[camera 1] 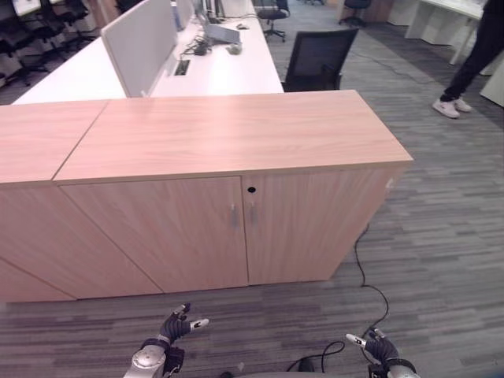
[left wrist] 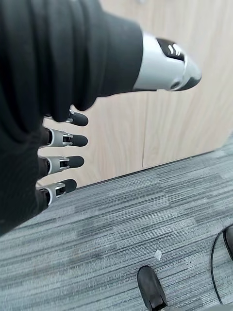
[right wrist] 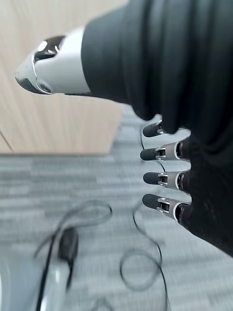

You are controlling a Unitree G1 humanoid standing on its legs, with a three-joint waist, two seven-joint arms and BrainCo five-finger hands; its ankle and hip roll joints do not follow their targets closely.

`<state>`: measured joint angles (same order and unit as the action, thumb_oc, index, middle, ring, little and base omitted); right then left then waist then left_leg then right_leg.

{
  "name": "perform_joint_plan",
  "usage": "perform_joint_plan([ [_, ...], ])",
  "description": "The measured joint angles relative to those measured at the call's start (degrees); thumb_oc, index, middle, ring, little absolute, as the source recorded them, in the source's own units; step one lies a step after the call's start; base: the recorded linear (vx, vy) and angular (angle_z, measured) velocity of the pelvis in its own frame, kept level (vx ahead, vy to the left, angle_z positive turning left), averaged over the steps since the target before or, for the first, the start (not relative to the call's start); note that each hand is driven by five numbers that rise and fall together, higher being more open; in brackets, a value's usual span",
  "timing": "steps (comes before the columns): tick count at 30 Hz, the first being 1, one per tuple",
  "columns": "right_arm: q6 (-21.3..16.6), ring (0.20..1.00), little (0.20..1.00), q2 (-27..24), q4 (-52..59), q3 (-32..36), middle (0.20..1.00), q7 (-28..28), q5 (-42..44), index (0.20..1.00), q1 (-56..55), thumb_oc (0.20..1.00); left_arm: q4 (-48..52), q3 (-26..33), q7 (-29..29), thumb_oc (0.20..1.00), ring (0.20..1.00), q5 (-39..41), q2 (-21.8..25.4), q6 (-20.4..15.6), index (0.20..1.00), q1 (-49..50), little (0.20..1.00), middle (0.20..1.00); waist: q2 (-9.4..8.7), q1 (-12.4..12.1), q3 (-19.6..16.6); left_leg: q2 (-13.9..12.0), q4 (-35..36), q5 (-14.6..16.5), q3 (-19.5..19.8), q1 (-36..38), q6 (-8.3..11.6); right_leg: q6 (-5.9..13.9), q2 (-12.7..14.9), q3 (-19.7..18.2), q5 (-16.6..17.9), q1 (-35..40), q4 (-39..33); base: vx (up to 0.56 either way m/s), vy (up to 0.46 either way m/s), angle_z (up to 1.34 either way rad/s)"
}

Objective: Put the empty folder in the office cabinet

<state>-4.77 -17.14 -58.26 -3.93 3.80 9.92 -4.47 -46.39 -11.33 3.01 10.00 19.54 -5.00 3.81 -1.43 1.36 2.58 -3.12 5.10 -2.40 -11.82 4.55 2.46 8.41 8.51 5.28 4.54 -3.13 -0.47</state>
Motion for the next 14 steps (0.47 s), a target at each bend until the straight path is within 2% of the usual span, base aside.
perform_joint_plan([
  [1, 0.1, 1.0, 1.0, 0.2, -1.8, -0.2, 1.0, 0.0, 0.0, 1.0, 1.1, 1.0, 0.1, -0.1, 0.0, 1.0, 1.0, 0.0, 0.2, 0.0, 1.0, -0.5, 1.0, 1.0, 0.64, -0.7, 0.7, -1.0, 0.0, -0.1, -0.9, -0.5, -0.51, 0.09, 0.0, 0.7, -0.8, 0.0, 0.7, -0.04, -0.06, -0.43],
  [3, 0.6, 1.0, 1.0, 0.5, -2.9, -0.8, 1.0, -0.2, 0.0, 1.0, 1.7, 1.0, 0.1, 0.1, -0.2, 1.0, 1.0, 0.1, 0.4, -0.1, 1.0, -1.4, 1.0, 1.0, 1.3, -2.2, 1.1, -2.4, 0.0, 0.4, -2.2, -0.2, -0.76, 0.71, 0.3, 3.6, -2.9, -2.1, 8.0, 0.04, -0.059, -0.43],
  [4, 0.5, 1.0, 1.0, 0.6, -2.9, -0.8, 1.0, -0.3, 0.0, 1.0, 1.6, 1.0, 0.0, 0.1, -0.2, 1.0, 1.0, 0.1, 0.7, -0.1, 1.0, -1.4, 1.0, 1.0, 1.11, -2.2, 1.0, -2.4, 0.0, 0.6, -2.1, -0.2, -0.53, 1.05, 0.9, 3.6, -4.0, -1.7, 9.1, 0.1, -0.072, -0.15],
  [5, 0.5, 1.0, 1.0, 0.3, -3.2, -0.6, 1.0, -0.2, 0.0, 1.0, 1.4, 1.0, -1.0, 0.1, -0.3, 1.0, 1.0, 0.1, 0.2, -0.1, 1.0, -1.5, 1.0, 1.0, 0.73, -2.0, 0.6, -2.3, 0.1, 0.5, -1.7, 0.4, 0.01, 0.68, 1.5, 3.4, -6.0, 0.2, 6.5, 0.12, -0.078, 0.05],
  [9, 0.6, 1.0, 1.0, -1.2, -3.3, -0.5, 1.0, -0.1, -0.1, 1.0, 0.5, 1.0, -2.1, 0.1, -0.2, 1.0, 1.0, 0.1, -2.3, -0.1, 1.0, 0.1, 1.0, 1.0, 3.9, -1.7, -0.5, -3.9, 0.0, -0.1, -1.6, 0.9, 1.09, -0.16, -0.9, 4.0, -3.4, 3.9, 0.2, 0.06, -0.062, 0.0],
  [11, 0.6, 1.0, 1.0, -1.3, -3.1, -0.6, 1.0, -0.1, -0.1, 1.0, 0.6, 1.0, -2.0, 0.0, -0.2, 1.0, 1.0, 0.2, -3.4, -0.1, 1.0, 0.5, 1.0, 1.0, 4.74, -1.7, -1.1, -4.1, 0.0, -0.1, -1.3, 0.8, 1.15, -0.38, -1.5, 4.5, -1.6, 5.7, -3.6, 0.03, -0.036, 0.05],
  [14, 0.6, 1.0, 1.0, -1.4, -3.1, -0.8, 1.0, -0.1, -0.1, 1.0, 1.0, 1.0, -2.3, -0.1, -0.2, 1.0, 1.0, 0.2, -3.8, -0.2, 1.0, 0.5, 1.0, 1.0, 4.78, -1.8, -1.1, -4.2, 0.0, -0.2, -1.0, 0.8, 1.37, -0.54, -2.1, 4.9, -1.1, 6.5, -4.7, 0.02, -0.016, 0.04],
])
